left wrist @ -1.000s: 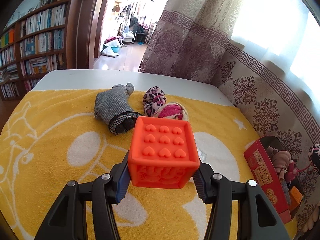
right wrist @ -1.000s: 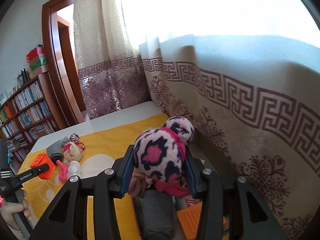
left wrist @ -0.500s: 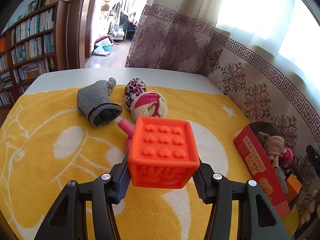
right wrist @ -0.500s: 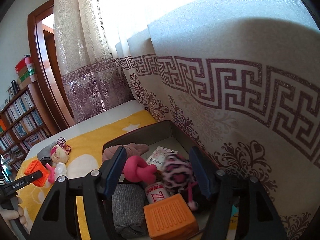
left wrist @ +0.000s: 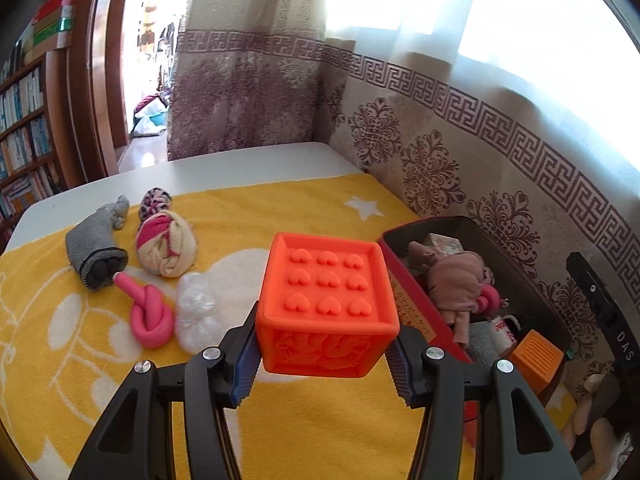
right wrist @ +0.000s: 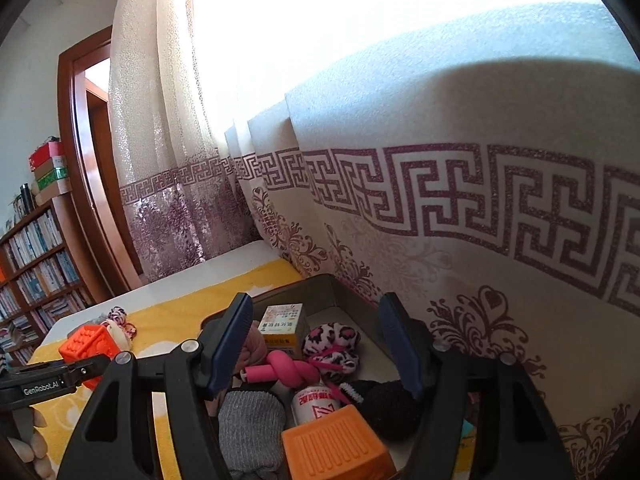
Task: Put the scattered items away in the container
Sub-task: 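Carry the leopard toy and orange heart block into the red tin box and release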
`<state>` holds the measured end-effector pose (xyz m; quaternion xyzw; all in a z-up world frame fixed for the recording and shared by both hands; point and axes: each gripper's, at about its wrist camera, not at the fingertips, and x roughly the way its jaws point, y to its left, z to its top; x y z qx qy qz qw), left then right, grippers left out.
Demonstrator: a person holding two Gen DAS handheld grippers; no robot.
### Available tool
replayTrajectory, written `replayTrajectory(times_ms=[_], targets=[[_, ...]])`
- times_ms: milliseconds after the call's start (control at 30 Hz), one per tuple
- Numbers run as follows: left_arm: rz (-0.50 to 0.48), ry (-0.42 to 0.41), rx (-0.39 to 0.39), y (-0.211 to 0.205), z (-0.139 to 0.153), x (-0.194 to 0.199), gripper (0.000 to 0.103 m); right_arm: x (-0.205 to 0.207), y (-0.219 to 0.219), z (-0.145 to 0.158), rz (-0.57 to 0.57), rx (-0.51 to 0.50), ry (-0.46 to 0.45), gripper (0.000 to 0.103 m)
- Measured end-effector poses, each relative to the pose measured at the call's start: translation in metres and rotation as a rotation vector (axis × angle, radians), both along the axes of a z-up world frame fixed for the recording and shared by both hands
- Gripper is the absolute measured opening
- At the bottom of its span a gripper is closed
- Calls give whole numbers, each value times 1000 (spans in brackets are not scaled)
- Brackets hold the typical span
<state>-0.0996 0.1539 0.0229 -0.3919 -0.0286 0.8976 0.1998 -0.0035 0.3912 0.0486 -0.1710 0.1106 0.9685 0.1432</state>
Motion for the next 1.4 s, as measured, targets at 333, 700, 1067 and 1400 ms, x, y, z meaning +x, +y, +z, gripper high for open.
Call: replayTrajectory(times_ms=[333, 700, 1067, 1400], targets=[[-152, -15, 27, 82, 9, -16, 56, 11, 18, -7, -145, 13, 88, 69], [-225, -23, 52, 130, 15, -48, 57, 14, 25, -12, -176, 6, 107, 70], [-177, -56, 97, 111, 15, -50, 67, 15, 20, -10, -159, 23, 122, 70], [-69, -69, 67, 53, 3, -46, 67, 15, 14, -10, -138, 42, 120, 70]])
